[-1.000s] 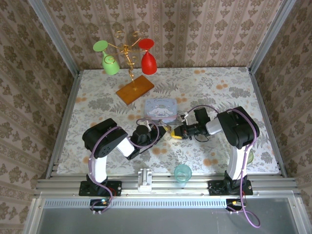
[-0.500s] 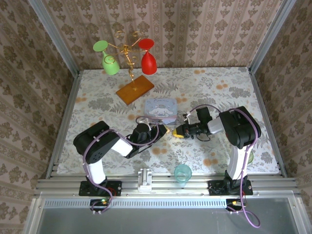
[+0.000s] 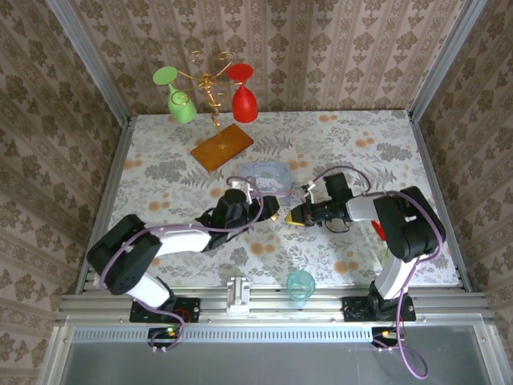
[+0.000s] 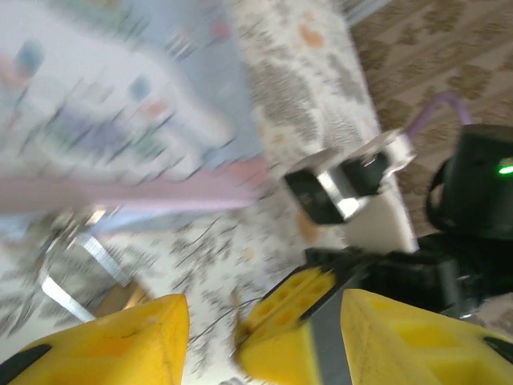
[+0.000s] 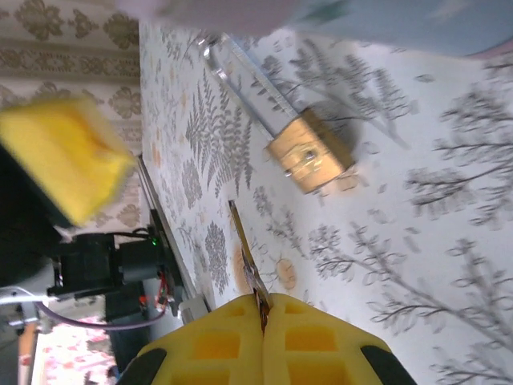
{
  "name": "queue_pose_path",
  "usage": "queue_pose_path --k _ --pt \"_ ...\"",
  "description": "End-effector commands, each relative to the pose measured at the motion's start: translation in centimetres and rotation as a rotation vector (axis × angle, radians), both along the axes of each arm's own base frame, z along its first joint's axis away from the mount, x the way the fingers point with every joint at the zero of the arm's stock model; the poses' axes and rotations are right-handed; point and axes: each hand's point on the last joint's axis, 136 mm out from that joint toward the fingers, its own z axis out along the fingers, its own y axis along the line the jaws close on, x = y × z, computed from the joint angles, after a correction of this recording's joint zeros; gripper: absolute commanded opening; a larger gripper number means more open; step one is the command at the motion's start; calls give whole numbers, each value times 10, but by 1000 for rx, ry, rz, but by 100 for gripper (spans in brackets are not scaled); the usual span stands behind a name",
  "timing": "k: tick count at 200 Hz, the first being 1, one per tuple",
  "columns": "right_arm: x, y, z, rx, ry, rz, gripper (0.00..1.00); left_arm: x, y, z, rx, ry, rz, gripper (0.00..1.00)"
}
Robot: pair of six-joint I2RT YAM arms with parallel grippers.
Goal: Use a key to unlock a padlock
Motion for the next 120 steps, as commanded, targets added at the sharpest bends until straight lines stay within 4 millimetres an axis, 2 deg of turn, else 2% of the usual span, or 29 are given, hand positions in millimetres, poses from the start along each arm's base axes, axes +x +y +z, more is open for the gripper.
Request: queue_pose_path --k 1,15,43,83,102,120 --pt "-10 12 23 -7 -112 71 0 -8 -4 18 39 -100 -185 47" --pt "-13 19 41 18 -183 95 0 -13 -4 26 -20 -103 -226 36" --pt "-20 23 67 54 -249 122 0 -29 -9 43 -103 -155 -311 30" --pt "-22 24 85 77 -275 142 0 -50 -5 62 -217 -220 -371 36" --pt "-24 28 98 126 -292 154 0 -50 -3 56 -230 -200 -355 40" --pt "-30 31 100 113 -300 171 0 -47 -1 53 -228 -197 -338 43"
